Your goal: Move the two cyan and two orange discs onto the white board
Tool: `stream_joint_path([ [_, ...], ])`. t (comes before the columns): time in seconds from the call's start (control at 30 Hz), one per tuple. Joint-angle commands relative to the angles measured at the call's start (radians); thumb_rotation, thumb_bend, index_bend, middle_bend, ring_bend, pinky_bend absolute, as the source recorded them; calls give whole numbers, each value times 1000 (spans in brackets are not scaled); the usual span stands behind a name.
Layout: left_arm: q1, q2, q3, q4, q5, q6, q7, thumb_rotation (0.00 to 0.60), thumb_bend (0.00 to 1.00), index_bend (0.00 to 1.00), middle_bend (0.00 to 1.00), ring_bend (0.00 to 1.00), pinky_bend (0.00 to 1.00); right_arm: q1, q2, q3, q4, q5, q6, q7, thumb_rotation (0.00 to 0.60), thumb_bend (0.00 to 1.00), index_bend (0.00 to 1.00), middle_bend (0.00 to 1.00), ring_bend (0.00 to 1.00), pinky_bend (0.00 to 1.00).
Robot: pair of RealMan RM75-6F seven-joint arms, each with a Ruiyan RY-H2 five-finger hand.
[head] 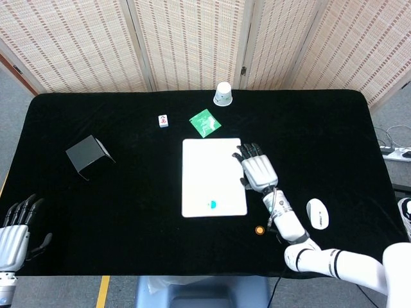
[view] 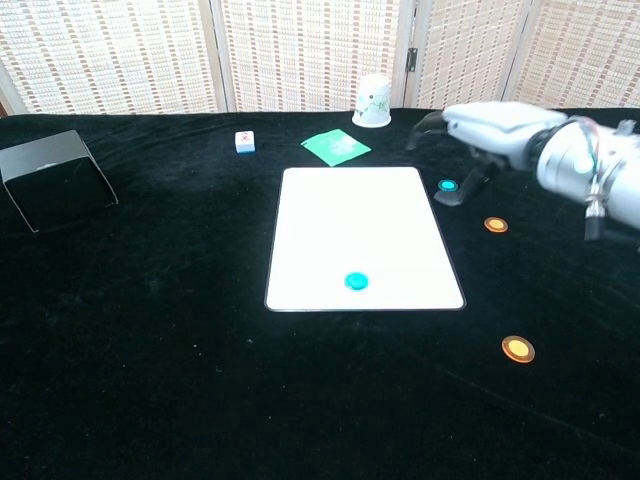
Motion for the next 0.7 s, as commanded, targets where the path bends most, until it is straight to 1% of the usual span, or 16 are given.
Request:
stream_joint_path([
  [0.03, -1, 3, 0, -10, 2, 2, 9, 600, 401, 112, 17, 70, 0, 19, 17, 29, 78, 58, -30, 5, 600, 399, 262, 114, 12, 0],
  [0.2, -1, 8, -1, -25, -1, 1, 24, 600, 401, 112, 18, 71, 0, 63, -9, 45, 184, 131, -80, -11, 600, 398, 283, 116, 15, 0],
  [0.33, -1, 11, -1, -32, -6, -3, 31, 600, 402, 112, 17, 70, 0, 107, -55, 55, 293, 201, -132, -30, 600, 398, 295, 116, 13, 0],
  [0.57, -5, 8, -4, -30, -26, -21, 41, 600, 401, 111, 17, 71, 0, 184, -149, 45, 486, 291, -217, -86, 600, 398, 311, 119, 11, 0],
  [0.7, -8, 5, -6, -27, -38, -31, 45, 600, 401, 111, 17, 71, 0, 217, -204, 40, 585, 321, -262, -104, 600, 398, 337, 122, 11, 0],
])
